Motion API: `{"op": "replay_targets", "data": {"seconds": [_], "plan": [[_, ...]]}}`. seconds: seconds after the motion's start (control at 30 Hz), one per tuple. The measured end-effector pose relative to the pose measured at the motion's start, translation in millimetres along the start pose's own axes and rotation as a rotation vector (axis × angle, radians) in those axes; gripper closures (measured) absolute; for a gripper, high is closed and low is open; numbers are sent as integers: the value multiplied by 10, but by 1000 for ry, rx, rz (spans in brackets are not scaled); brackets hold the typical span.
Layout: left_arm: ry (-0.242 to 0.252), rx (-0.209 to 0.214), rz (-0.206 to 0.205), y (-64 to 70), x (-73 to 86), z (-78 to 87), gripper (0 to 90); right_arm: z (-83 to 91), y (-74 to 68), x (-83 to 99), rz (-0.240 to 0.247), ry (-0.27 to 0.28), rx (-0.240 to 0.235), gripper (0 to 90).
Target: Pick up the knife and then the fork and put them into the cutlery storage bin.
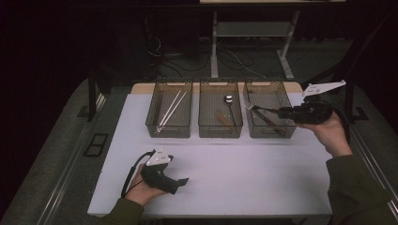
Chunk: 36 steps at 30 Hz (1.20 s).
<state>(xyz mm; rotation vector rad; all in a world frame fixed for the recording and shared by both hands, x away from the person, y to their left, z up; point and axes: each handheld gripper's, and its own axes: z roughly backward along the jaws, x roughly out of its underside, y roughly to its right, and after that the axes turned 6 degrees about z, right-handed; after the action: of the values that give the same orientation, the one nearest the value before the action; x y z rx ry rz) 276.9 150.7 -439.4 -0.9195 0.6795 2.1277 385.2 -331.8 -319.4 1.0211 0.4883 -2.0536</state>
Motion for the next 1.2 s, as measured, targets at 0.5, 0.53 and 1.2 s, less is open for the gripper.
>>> {"op": "replay_targets", "data": {"seconds": [0.5,0.53,1.2], "plan": [[3,8,-4,-1,-45,-35,0,-513,452,112,-190,-100,213,753],[5,10,-4,1,-49,-39,0,-568,467,119,-197,-109,222,753],[15,22,-10,17,-36,-27,1,-795,420,176,-256,-83,240,445]]}}
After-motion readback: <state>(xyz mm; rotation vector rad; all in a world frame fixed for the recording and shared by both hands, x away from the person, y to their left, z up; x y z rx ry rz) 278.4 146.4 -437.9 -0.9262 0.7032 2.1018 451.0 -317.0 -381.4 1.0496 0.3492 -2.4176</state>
